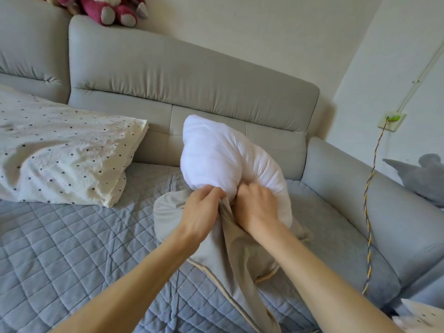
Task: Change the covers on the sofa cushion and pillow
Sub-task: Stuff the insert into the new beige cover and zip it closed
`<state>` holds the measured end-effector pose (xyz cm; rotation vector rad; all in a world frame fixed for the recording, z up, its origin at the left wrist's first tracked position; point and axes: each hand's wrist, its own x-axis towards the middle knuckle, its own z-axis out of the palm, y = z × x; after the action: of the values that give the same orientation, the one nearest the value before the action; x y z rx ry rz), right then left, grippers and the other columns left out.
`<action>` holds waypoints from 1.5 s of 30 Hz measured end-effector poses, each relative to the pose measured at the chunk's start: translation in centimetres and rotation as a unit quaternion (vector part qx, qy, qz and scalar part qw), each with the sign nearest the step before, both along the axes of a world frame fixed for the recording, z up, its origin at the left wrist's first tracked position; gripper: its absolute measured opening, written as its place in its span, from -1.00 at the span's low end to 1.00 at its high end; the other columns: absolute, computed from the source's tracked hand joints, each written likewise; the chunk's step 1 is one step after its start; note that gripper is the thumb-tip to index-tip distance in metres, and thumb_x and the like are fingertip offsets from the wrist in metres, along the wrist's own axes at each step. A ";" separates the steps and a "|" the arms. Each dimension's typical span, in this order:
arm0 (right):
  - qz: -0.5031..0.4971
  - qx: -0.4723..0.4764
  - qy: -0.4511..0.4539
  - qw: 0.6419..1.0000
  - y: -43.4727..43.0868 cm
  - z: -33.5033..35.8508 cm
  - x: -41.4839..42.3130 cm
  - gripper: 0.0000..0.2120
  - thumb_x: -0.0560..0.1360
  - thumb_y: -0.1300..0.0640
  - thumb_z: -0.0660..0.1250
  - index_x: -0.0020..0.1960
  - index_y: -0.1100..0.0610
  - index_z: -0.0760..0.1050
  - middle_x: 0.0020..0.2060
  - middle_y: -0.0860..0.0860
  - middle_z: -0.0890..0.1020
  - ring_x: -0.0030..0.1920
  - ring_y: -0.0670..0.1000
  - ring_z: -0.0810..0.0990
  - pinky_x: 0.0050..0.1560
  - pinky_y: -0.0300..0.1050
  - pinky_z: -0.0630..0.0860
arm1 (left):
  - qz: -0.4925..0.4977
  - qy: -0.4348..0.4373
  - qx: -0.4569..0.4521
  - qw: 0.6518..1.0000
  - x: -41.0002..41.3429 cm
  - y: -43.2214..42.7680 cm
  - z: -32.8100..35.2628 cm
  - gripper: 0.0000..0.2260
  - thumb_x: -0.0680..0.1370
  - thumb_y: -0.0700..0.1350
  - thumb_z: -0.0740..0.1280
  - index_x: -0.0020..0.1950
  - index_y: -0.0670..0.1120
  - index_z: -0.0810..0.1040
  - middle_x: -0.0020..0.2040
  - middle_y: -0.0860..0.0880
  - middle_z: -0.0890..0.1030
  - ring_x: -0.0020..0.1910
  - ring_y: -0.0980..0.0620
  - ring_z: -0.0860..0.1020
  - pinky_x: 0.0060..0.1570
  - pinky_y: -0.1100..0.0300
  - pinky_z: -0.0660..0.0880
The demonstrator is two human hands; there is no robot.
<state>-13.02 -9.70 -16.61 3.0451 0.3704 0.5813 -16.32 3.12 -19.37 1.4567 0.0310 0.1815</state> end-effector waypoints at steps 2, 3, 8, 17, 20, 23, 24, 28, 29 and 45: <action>0.002 0.077 0.121 0.990 0.9 -1.0 1.0 -0.74 0.55 -0.01 0.25 0.08 0.11 0.60 0.05 0.13 0.67 0.07 0.16 0.62 0.03 -0.04 0.50 | 0.040 -0.007 0.035 0.999 0.1 0.9 -0.5 -0.79 0.50 -0.09 0.28 -0.32 -0.10 0.43 -0.45 0.02 0.33 -0.44 0.06 0.27 -0.40 0.16 0.21; 0.023 0.162 0.233 0.959 0.9 -1.3 1.6 -0.77 0.52 -0.01 0.32 0.01 0.12 0.63 -0.01 0.11 0.69 0.00 0.10 0.65 0.05 -0.05 0.53 | 0.060 0.001 0.048 0.997 0.3 1.8 -0.8 -0.76 0.52 -0.09 0.29 -0.33 -0.09 0.42 -0.47 0.03 0.35 -0.43 0.05 0.29 -0.36 0.14 0.23; 0.078 0.465 0.576 0.668 -0.4 -3.2 -0.4 -0.50 0.40 0.01 0.44 0.21 0.32 0.60 0.14 0.20 0.63 0.21 0.13 0.58 0.44 0.13 0.35 | 0.058 0.042 0.158 0.985 0.1 4.6 -2.3 -0.72 0.56 -0.05 0.26 -0.33 -0.09 0.37 -0.46 0.04 0.40 -0.40 0.03 0.39 -0.30 0.13 0.32; 0.117 0.441 0.262 0.850 -2.8 2.3 -5.8 -0.90 0.53 0.07 0.42 0.00 0.05 0.68 -0.07 0.00 0.73 0.01 0.04 0.70 0.13 0.05 0.58 | 0.045 -0.031 0.368 0.928 0.4 2.6 0.3 -0.82 0.51 0.04 0.31 -0.18 -0.02 0.40 -0.26 0.04 0.55 -0.24 0.01 0.52 -0.31 0.10 0.33; 0.089 0.493 0.098 0.860 -4.3 6.0 -5.2 -0.92 0.51 0.05 0.44 -0.12 0.05 0.64 -0.15 0.02 0.72 -0.18 -0.01 0.71 -0.06 0.03 0.62 | 0.023 -0.076 0.437 0.896 0.6 1.0 2.1 -0.80 0.51 0.05 0.30 -0.14 -0.05 0.38 -0.22 0.00 0.54 -0.20 -0.05 0.49 -0.28 0.09 0.32; 0.109 0.400 -0.049 0.909 -4.4 8.5 -3.4 -0.53 0.35 -0.30 0.45 0.17 -0.13 0.51 0.14 -0.14 0.61 0.15 -0.13 0.57 0.23 -0.06 0.49 | 0.016 -0.131 0.482 0.866 0.1 -1.1 2.8 -0.79 0.52 0.03 0.27 -0.16 -0.07 0.34 -0.29 0.04 0.46 -0.24 -0.08 0.46 -0.31 0.10 0.29; 0.115 0.333 -0.049 0.934 -4.1 9.1 -2.7 -0.35 0.30 -0.39 0.42 0.33 -0.24 0.37 0.33 -0.15 0.48 0.33 -0.10 0.42 0.34 -0.06 0.36 | 0.013 -0.149 0.492 0.857 -0.2 -1.8 2.9 -0.78 0.51 0.04 0.27 -0.18 -0.06 0.32 -0.31 0.06 0.43 -0.26 -0.08 0.45 -0.32 0.10 0.30; 0.073 0.088 0.006 0.993 -3.7 9.8 -0.7 -0.21 0.37 -0.27 0.40 0.47 -0.40 0.06 0.47 -0.19 0.23 0.46 0.04 0.23 0.35 0.12 0.28 | -0.013 -0.093 0.485 0.870 0.3 -2.0 3.3 -0.76 0.44 0.07 0.32 -0.29 -0.01 0.34 -0.34 0.07 0.47 -0.29 -0.02 0.46 -0.35 0.14 0.31; 0.057 0.065 0.009 0.996 -4.0 9.3 -0.6 -0.30 0.40 -0.19 0.38 0.44 -0.38 0.14 0.40 -0.17 0.30 0.40 0.05 0.30 0.29 0.11 0.35 | -0.015 -0.048 0.474 0.879 0.8 -1.1 3.0 -0.75 0.41 0.07 0.33 -0.33 -0.03 0.36 -0.36 0.07 0.49 -0.29 -0.02 0.48 -0.35 0.15 0.33; 0.201 -0.096 -0.128 0.966 0.1 2.0 -1.4 -0.77 0.25 -0.05 0.34 -0.17 0.06 0.58 0.08 -0.07 0.55 0.27 0.10 0.44 0.19 0.04 0.27 | 0.036 0.074 0.691 0.718 0.8 2.2 -0.2 -0.84 0.54 -0.04 0.25 0.10 0.02 0.50 0.12 0.04 0.61 0.11 0.01 0.59 -0.15 0.17 0.33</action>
<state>-14.41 -9.62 -14.59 2.6722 0.9777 0.8838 -15.53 5.29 -19.59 2.9982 0.0943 0.1410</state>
